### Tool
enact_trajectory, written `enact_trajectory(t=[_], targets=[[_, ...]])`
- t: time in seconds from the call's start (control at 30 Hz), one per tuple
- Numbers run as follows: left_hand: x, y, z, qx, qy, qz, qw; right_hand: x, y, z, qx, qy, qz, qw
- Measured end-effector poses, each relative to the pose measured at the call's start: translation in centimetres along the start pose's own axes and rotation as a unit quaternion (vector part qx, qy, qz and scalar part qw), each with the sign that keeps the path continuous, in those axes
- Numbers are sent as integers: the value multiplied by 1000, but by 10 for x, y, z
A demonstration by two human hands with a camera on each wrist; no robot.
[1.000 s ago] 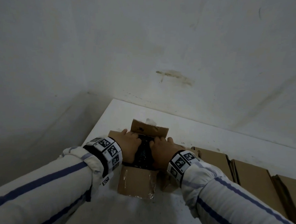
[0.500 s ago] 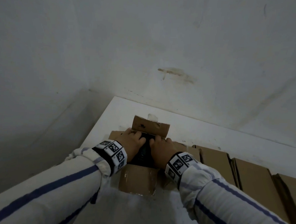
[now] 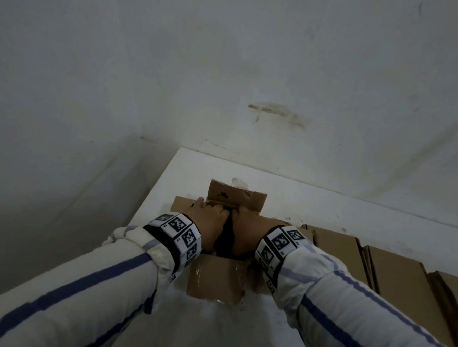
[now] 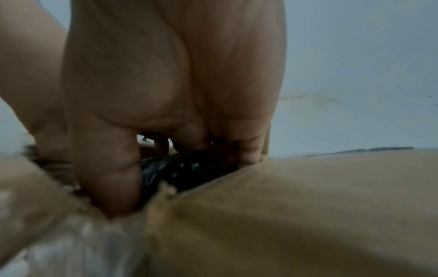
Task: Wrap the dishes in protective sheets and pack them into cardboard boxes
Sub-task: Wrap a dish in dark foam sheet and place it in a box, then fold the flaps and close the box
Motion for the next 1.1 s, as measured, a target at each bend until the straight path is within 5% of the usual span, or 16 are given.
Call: enact_trajectory(t=[0.27,0.47,0.63,0.8,0.9,0.97,1.1], targets=[[6,6,2,57,-22,2,998,-3,9,7,50,-12,-1,999],[-5,10,4,-38,-18,-17,999,12,34,-1,73,33,17,997],[1,11,11,11,-29,-6,1000,0,33,9,99,88,28,991],[-18,21,0,59,111,1,992,21,43,3,134,-86,10,987],[-45,34,-2,104,212,-140,962,47,56,-3,234,-145,71,959],[-59,43,2,61,309,-247,916,62,62,2,237,-149,146,949],[-65,47,-7,71,437,-274,854,71,59,10,172,-197,170,950]])
Point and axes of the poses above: each hand's wrist, its own y-axis away from the middle knuckle, its own z-axis out of the palm, x = y × z, the point moved 4 cm from there along -y, towards the middle knuckle, and after that the axes turned 5 degrees about -z, right-handed, at the moved point
